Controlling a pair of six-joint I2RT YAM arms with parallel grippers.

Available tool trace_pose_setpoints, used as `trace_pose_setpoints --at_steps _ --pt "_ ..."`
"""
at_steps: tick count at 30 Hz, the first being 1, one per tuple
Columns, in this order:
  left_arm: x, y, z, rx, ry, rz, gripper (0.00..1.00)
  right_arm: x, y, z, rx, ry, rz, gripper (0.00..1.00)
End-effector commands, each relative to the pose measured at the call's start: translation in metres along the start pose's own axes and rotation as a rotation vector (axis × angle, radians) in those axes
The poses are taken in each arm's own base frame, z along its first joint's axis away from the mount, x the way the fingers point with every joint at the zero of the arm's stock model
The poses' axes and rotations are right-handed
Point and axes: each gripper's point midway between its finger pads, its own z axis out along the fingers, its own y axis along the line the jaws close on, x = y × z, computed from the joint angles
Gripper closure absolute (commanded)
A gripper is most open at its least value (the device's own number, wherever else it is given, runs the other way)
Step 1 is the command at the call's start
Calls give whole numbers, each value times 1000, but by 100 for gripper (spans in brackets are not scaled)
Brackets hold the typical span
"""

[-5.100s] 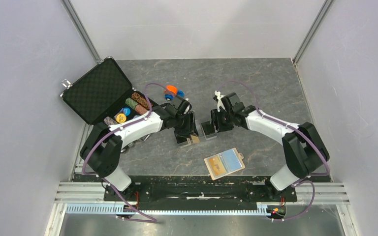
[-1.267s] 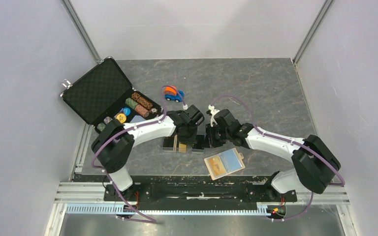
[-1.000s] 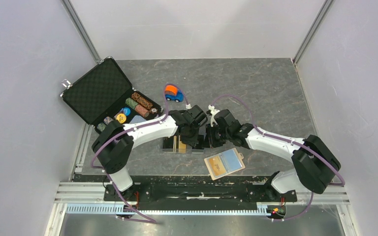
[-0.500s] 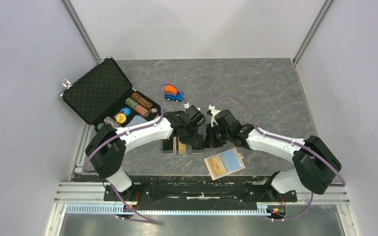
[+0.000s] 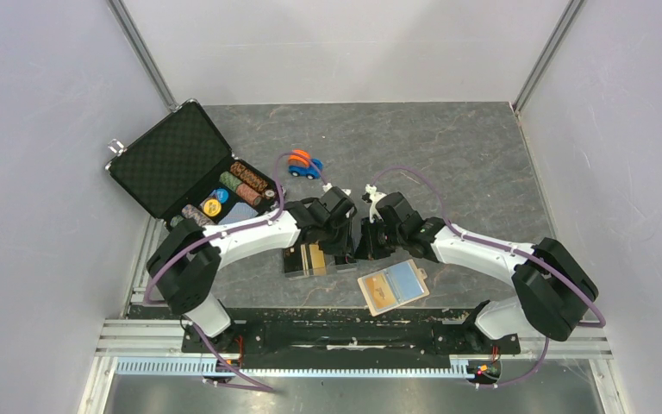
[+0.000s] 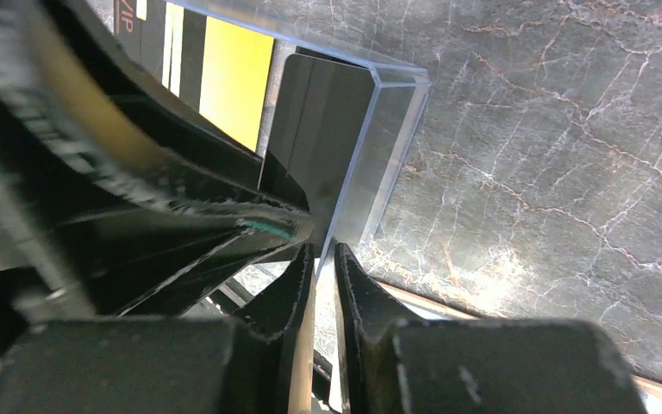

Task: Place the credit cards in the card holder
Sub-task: Pick up the credit card from the storage box.

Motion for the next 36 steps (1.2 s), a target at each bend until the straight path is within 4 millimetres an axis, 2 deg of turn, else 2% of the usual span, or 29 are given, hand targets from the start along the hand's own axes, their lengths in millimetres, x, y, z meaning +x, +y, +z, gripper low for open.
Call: trace_pose_setpoints --at_steps 1,6,9,15,19,23,25,28,31,36 --pt "4 2 10 -3 10 -41 73 18 -6 -2 13 52 -7 90" --pt "0 4 5 -8 -15 -42 97 18 -6 -3 15 46 -4 90" --pt "-10 1 -12 -5 -65 -37 98 19 -3 -3 -7 41 12 90" --pt "-25 3 -63 -20 -156 -7 98 22 14 0 -110 14 79 89" --pt "-26 8 -88 -8 -196 -20 98 20 36 4 -189 -18 108 86" --pt "-20 8 -104 34 -221 -49 98 20 63 10 -286 -13 111 83" --pt "-15 7 -109 69 -227 -64 98 20 70 11 -313 -9 109 82" --pt "-2 -1 -112 159 -210 -93 98 18 59 6 -245 -37 83 73" --pt "13 -6 -108 238 -184 -144 98 17 38 -6 -134 -68 45 61" --pt "37 -26 -91 355 -139 -219 98 25 -14 -34 26 -98 57 44"
